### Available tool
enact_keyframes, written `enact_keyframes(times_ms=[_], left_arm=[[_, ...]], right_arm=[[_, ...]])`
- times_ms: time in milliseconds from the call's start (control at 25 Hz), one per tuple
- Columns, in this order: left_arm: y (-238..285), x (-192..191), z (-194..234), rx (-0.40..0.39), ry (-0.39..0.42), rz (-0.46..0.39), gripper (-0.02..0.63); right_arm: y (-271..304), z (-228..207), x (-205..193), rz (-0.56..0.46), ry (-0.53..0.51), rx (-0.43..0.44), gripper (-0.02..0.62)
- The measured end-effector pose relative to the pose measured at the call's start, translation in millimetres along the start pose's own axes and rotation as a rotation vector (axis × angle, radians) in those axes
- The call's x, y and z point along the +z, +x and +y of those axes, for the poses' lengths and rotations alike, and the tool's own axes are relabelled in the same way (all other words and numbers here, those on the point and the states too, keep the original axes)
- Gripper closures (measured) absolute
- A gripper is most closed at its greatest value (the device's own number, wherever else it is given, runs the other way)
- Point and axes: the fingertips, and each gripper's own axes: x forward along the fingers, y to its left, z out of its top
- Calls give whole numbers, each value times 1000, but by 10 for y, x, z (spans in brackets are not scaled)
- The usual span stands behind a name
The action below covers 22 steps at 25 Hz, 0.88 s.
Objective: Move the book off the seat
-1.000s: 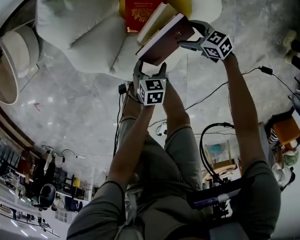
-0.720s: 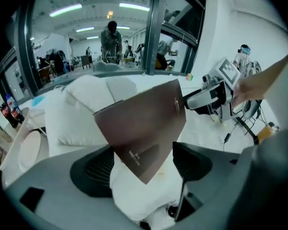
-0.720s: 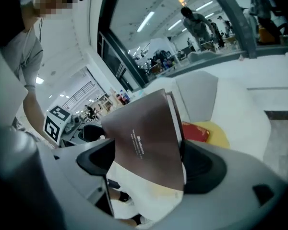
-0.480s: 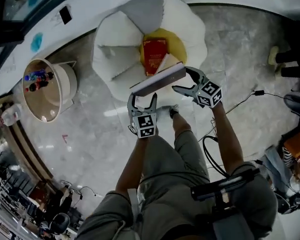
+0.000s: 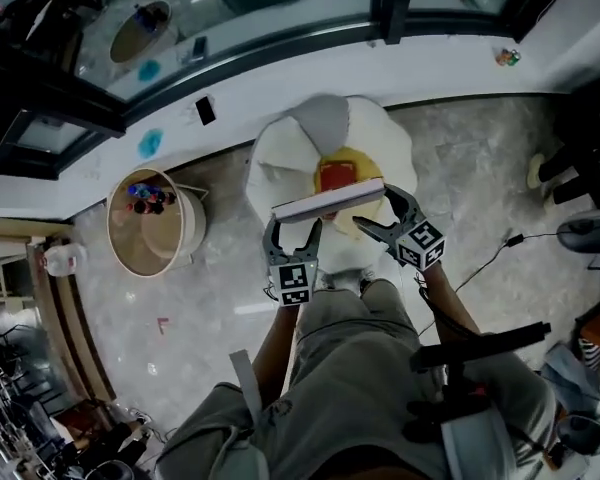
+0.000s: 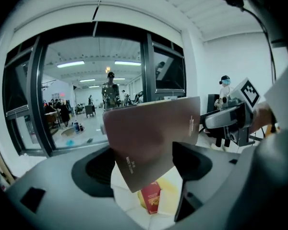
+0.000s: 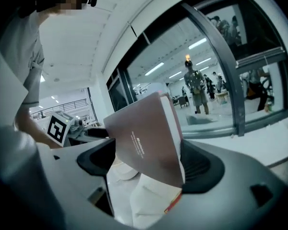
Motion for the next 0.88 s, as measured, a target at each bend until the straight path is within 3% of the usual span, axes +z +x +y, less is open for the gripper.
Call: enact_keyframes(times_ms=[200, 320, 480, 600, 880], left_arm=[[-561, 695, 154, 36, -36, -147, 236], [-831, 995, 281, 56, -38, -198, 236], [-977, 1320, 412, 67, -13, -270, 236], [-981, 1414, 472, 77, -15, -321, 236], [-905, 1510, 294, 40, -30, -329, 236]], right_arm=[[-152, 466, 755, -83, -76, -40, 183], [-163, 712, 997, -85, -145, -54, 183], [-163, 856, 1278, -119, -164, -73, 184], [-177, 908, 1420, -174, -168, -99, 184], [-340, 781, 1585, -228, -178, -158, 186]])
